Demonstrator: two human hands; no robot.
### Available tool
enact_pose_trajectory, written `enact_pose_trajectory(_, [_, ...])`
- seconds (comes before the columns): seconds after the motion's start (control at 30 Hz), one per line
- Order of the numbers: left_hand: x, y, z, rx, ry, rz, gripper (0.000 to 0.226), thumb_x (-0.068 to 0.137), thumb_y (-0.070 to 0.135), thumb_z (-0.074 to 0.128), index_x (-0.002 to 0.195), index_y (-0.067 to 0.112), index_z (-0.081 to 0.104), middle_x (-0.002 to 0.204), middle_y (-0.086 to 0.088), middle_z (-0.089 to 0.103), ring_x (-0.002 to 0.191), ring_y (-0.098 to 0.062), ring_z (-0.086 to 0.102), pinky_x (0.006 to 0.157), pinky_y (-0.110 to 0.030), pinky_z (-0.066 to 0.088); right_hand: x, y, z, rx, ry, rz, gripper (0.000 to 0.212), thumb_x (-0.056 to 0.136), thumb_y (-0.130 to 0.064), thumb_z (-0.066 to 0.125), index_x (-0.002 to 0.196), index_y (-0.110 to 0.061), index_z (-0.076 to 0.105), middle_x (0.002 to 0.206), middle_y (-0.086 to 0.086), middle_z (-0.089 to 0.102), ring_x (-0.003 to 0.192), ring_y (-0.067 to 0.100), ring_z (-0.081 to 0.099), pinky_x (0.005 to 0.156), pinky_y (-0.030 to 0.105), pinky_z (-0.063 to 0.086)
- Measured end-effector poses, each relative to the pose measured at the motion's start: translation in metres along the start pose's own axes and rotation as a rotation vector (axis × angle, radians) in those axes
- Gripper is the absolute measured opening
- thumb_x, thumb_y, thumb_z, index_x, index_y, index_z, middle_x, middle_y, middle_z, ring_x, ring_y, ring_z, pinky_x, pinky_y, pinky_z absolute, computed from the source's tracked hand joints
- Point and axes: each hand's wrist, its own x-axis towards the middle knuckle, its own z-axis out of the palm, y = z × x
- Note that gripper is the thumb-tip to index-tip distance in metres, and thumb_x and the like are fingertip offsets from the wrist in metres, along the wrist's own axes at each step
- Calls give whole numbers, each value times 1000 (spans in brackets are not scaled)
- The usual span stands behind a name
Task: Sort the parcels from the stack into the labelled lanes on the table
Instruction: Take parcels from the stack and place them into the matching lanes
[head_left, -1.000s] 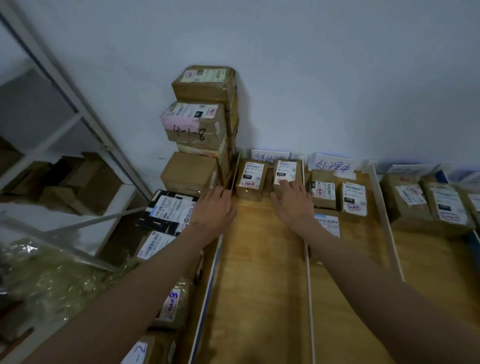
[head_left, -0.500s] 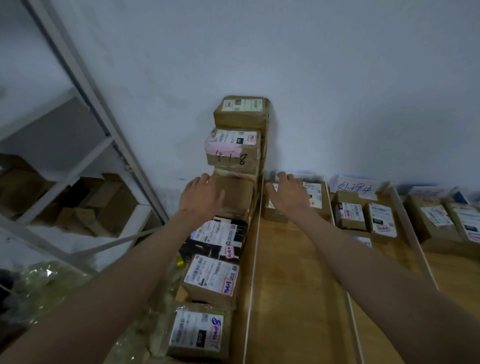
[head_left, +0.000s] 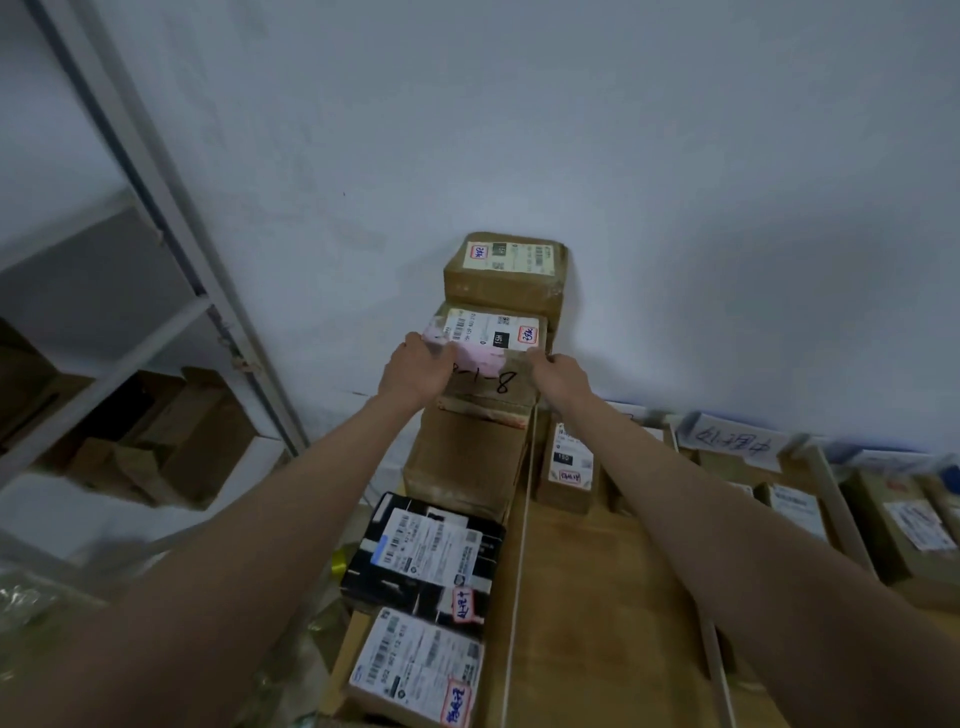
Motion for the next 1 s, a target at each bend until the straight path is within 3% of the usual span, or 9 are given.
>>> enact_pose_trajectory(0.17, [-10,3,7,-117,46,-4,55,99,45,48,134,3,43,135,-16,55,116,-32,56,82,-34,42,-7,5,0,89,35,-46,46,103,-39,40,132,-6,53,126,13,60,103,25,57,78,31,43])
enact_pose_trajectory(0.27, [-22,4,1,-210,96,8,54,99,46,50,134,6,43,134,-13,55,115,-29,56,86,-36,45,-23,6,-6,165,32,-72,45,99,-36,50,138,-13,45,133,8,58,110,24,59,88,35,51])
enact_pose_trajectory(0.37, [-34,2,-9,-318,156,31,54,94,49,57,130,10,45,130,-8,57,114,-26,56,94,-41,49,-48,8,-14,261,-76,-93,71,92,-34,66,149,-23,25,137,7,56,113,25,63,95,40,55])
enact_pose_trajectory(0.43, [-40,1,-18,-348,185,70,52,92,47,61,127,11,46,126,-6,57,113,-23,57,95,-42,50,-66,10,-18,313,-182,-112,87,86,-30,74,150,-31,17,133,8,59,108,24,67,78,31,60])
enact_pose_trajectory(0.5, [-51,1,-28,-355,173,121,49,93,42,63,128,11,48,124,-4,58,111,-21,56,92,-39,49,-87,16,-22,336,-235,-119,83,84,-28,77,147,-26,21,125,12,63,98,24,71,66,24,59])
enact_pose_trajectory(0.57, [-60,-2,-37,-371,102,151,47,94,37,63,130,11,48,123,-2,57,110,-20,56,89,-34,49,-108,22,-26,358,-224,-82,70,87,-34,74,140,-16,32,115,13,67,91,22,73,70,26,60])
enact_pose_trajectory(0.77, [-92,-15,-51,-397,-276,209,44,94,36,64,134,25,49,127,-5,58,113,-22,61,93,-40,57,-147,54,-33,284,-220,4,61,85,-47,72,131,-14,51,124,2,65,111,17,63,85,37,59])
enact_pose_trajectory(0.9, [-125,-10,-49,-425,-270,205,61,93,36,66,146,26,38,140,-4,52,118,-19,57,98,-37,52,-171,63,-27,255,-180,3,39,94,-33,65,126,-11,62,119,3,69,108,17,65,84,35,60])
enact_pose_trajectory(1.0, [-158,0,-45,-405,-207,187,67,96,35,62,151,14,31,137,2,48,118,-13,50,89,-26,44,-184,70,-22,217,-94,21,36,96,-34,62,123,-10,64,117,4,70,107,20,65,86,38,59])
